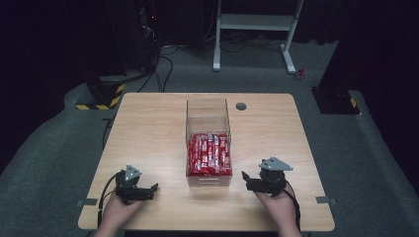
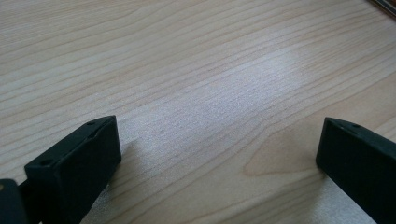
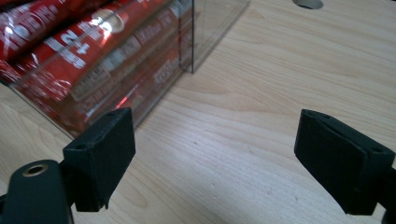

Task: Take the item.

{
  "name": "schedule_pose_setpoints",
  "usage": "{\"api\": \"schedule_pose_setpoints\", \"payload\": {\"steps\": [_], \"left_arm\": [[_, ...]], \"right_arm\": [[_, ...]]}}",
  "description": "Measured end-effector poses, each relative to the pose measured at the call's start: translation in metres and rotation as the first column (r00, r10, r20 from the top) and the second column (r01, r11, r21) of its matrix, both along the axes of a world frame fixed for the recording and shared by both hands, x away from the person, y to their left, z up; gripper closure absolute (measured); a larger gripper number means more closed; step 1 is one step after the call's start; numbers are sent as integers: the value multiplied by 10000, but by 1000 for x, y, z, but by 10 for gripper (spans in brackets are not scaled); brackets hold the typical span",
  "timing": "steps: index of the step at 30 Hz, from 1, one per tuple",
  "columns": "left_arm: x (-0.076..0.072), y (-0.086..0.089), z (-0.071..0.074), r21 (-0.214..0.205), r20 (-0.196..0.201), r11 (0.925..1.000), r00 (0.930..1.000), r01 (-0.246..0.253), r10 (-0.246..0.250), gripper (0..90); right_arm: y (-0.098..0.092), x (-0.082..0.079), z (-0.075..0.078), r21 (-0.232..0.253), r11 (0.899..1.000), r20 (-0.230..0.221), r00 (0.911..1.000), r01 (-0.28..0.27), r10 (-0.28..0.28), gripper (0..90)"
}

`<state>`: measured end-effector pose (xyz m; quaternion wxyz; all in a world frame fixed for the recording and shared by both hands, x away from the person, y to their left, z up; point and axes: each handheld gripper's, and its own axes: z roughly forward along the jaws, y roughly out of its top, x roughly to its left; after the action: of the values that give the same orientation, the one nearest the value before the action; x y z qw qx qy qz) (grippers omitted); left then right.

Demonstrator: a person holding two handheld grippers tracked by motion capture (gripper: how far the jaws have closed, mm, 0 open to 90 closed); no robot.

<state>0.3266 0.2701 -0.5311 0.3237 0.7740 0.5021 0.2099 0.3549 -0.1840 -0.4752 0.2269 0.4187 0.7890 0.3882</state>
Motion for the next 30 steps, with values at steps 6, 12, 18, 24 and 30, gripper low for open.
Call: {"api": "schedule_pose_setpoints", "payload": {"steps": [6,12,18,24,30], "left_arm": [[0,0,0,53,-4,10000,10000,27,-27,3],[0,1,0,57,-2,10000,10000,27,-27,3],[-2,1,0,109,9,9999,10000,41,-41,5],[-2,1,0,54,-5,10000,10000,30,-30,6],[-2,2,1,100,109,9999,9999,-111,110,32]], "right_arm": [[6,1,10,139,9999,141,9999,-50,48,132],[9,1,17,289,9996,188,9998,-70,65,136],[12,4,20,228,9997,136,9999,-103,100,140],[13,4,26,313,9995,174,9998,-66,60,147],[15,2,29,361,9993,258,9996,-127,118,150]]}}
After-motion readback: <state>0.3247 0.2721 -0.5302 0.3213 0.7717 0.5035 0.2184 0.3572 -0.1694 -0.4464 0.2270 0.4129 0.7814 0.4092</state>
